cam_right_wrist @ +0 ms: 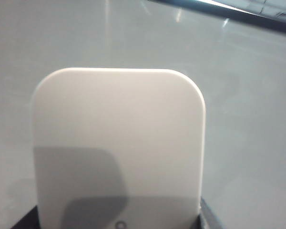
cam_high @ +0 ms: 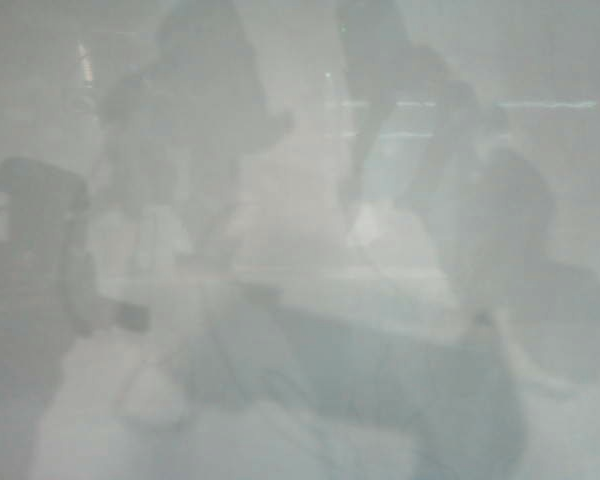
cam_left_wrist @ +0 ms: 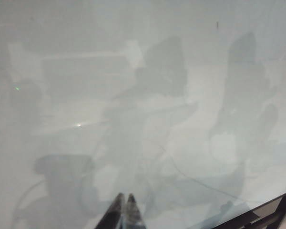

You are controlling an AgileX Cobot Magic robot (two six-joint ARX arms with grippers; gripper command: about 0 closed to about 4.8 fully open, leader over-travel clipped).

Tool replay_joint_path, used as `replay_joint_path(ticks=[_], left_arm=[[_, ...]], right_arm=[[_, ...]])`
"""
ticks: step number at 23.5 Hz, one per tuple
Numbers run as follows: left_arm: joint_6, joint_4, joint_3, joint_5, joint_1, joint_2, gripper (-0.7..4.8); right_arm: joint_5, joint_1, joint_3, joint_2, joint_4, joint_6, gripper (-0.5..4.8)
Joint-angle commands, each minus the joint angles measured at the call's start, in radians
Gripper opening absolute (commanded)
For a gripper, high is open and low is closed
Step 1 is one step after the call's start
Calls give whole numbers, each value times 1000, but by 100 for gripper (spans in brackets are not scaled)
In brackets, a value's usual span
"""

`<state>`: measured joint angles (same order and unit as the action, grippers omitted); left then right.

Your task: Grab the whiteboard eraser that is attached to the surface of the whiteboard and use it to clean the writing on the whiteboard.

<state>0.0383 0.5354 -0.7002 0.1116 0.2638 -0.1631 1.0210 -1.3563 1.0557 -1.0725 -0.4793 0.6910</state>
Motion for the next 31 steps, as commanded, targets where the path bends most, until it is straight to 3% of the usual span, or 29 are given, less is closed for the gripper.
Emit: replay_joint_path(ticks=[1,13,19,23,31], left_arm=[[-1,-21,17,4,-1,1,-5],[-4,-138,142,-4,-2,1,-5],[-1,-129,146,39,-1,1,-5],[-1,-124,146,48,-1,1,-5],[-1,-125,146,49,-2,1,-5]], right_arm=[[-11,-64,-72,97,11,-40,89],[-34,-286,-345,444,24,-95,89],[-75,-389,-452,618,160,-133,89],[-86,-400,-456,764,426,-200,89],[-142,-401,-455,993,529,-172,88]])
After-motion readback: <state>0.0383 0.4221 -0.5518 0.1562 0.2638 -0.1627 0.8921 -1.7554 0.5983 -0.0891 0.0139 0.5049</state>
